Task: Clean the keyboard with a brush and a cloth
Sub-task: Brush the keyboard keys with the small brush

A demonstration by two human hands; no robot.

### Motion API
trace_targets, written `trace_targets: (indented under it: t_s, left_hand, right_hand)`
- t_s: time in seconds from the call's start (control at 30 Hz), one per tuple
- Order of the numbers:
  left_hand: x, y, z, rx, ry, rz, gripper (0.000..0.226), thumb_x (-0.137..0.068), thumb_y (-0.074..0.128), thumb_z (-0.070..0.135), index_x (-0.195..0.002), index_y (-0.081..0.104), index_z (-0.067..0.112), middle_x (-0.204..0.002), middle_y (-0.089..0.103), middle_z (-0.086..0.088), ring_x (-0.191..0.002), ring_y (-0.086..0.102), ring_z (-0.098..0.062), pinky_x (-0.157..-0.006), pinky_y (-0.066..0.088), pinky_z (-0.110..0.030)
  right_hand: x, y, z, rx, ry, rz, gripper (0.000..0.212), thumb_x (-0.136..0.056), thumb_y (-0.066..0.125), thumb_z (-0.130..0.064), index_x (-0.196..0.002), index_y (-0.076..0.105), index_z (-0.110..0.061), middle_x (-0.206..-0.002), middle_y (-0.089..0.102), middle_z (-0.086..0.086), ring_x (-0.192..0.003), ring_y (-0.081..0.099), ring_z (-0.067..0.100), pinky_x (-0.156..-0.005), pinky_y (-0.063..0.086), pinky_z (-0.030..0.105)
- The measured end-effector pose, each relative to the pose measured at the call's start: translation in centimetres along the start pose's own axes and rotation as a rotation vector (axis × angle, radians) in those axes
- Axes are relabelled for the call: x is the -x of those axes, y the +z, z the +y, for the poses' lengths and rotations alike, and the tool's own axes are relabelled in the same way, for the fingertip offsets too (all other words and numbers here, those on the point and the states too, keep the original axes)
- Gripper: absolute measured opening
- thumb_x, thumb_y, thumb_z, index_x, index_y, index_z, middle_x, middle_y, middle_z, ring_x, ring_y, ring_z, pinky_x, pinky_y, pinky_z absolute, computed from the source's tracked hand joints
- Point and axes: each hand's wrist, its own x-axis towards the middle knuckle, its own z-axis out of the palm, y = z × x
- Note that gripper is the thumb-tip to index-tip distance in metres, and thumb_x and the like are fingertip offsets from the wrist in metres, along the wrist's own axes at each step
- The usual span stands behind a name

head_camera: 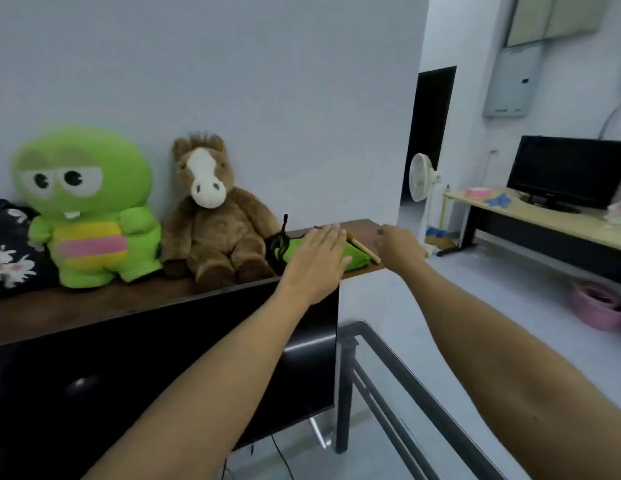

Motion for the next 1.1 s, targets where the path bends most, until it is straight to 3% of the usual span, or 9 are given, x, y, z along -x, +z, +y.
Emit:
trace_targets:
  t_s: [0.1, 0.27, 0.37, 0.6, 0.73, 0.83, 1.03, 1.1]
  left_hand:
    - [-0.2, 2.1, 0.7, -0.013, 0.002, -0.029, 0.059, -0.091, 0.025, 0.036, -0.125, 0.06, 0.002, -0.13, 0.06, -0.014, -0.119, 0.058, -0.026, -0.1, 0.047, -0.039]
    - [1.4, 6.2, -0.1, -0.125, 0.038, 0.081, 0.051, -0.092, 0.031, 0.027, -0.124, 0.061, 0.003, -0.129, 0.061, -0.013, -0.12, 0.058, -0.024, -0.101, 0.046, -0.037]
    - [2.3, 7.1, -1.1, -0.151, 0.086, 0.131, 0.051, -0.087, 0.031, 0.011, -0.132, 0.053, 0.0, -0.133, 0.058, -0.014, -0.125, 0.054, -0.025, -0.104, 0.044, -0.037]
    - [2.4, 7.1, -0.9, -0.108, 0.075, 0.165, 0.052, -0.084, 0.03, 0.005, -0.131, 0.053, -0.002, -0.132, 0.058, -0.016, -0.124, 0.054, -0.027, -0.104, 0.044, -0.039]
    - [2.7, 6.8, -0.8, -0.001, 0.037, 0.159, 0.043, -0.091, 0.047, 0.009, -0.134, 0.05, 0.001, -0.137, 0.054, -0.015, -0.127, 0.051, -0.027, -0.108, 0.04, -0.04]
    - [4.3, 5.7, -1.0, 0.17, -0.07, 0.234, 0.039, -0.094, 0.05, 0.015, -0.131, 0.053, 0.002, -0.137, 0.053, -0.016, -0.126, 0.051, -0.029, -0.11, 0.037, -0.042]
    - [11.9, 2.9, -2.5, 0.289, -0.234, 0.297, 0.035, -0.096, 0.046, 0.015, -0.128, 0.057, 0.003, -0.137, 0.053, -0.014, -0.125, 0.051, -0.028, -0.111, 0.034, -0.041]
    - [15.4, 2.1, -3.7, 0.273, -0.279, 0.283, 0.035, -0.097, 0.046, 0.016, -0.128, 0.058, 0.005, -0.137, 0.054, -0.012, -0.123, 0.052, -0.027, -0.109, 0.035, -0.039]
  right_hand:
    - [0.3, 1.9, 0.8, -0.021, 0.02, -0.051, 0.027, -0.092, 0.045, -0.01, -0.116, 0.058, -0.01, -0.112, 0.065, 0.01, -0.105, 0.058, 0.034, -0.073, 0.046, 0.04]
    - [-1.4, 5.6, 2.1, -0.056, -0.028, -0.017, 0.024, -0.089, 0.043, -0.007, -0.099, 0.063, -0.011, -0.097, 0.068, 0.015, -0.094, 0.058, 0.037, -0.067, 0.045, 0.036]
    - [-2.2, 6.6, 2.3, -0.02, 0.01, 0.012, 0.026, -0.09, 0.042, -0.008, -0.095, 0.067, -0.009, -0.094, 0.066, 0.015, -0.097, 0.054, 0.037, -0.064, 0.039, 0.034]
    - [-3.7, 8.3, 2.4, 0.077, 0.037, 0.007, 0.02, -0.087, 0.048, -0.007, -0.101, 0.062, -0.003, -0.11, 0.06, 0.018, -0.101, 0.052, 0.033, -0.077, 0.038, 0.035]
    - [-2.1, 6.3, 1.0, -0.24, 0.17, 0.147, 0.019, -0.091, 0.044, 0.0, -0.106, 0.055, 0.003, -0.114, 0.055, 0.023, -0.101, 0.052, 0.036, -0.072, 0.031, 0.03]
    - [0.6, 3.4, -1.0, -0.488, 0.195, 0.239, 0.024, -0.098, 0.035, -0.007, -0.104, 0.056, 0.004, -0.102, 0.061, 0.02, -0.097, 0.055, 0.034, -0.069, 0.029, 0.028]
    - [10.6, 2.1, -7.1, -0.729, -0.087, 0.197, 0.024, -0.098, 0.04, -0.013, -0.109, 0.059, -0.003, -0.09, 0.064, 0.009, -0.075, 0.053, 0.023, -0.06, 0.028, 0.026]
    - [14.5, 3.4, -9.3, -0.767, -0.158, 0.132, 0.026, -0.099, 0.04, -0.014, -0.116, 0.059, -0.007, -0.091, 0.064, 0.008, -0.074, 0.056, 0.023, -0.062, 0.036, 0.029]
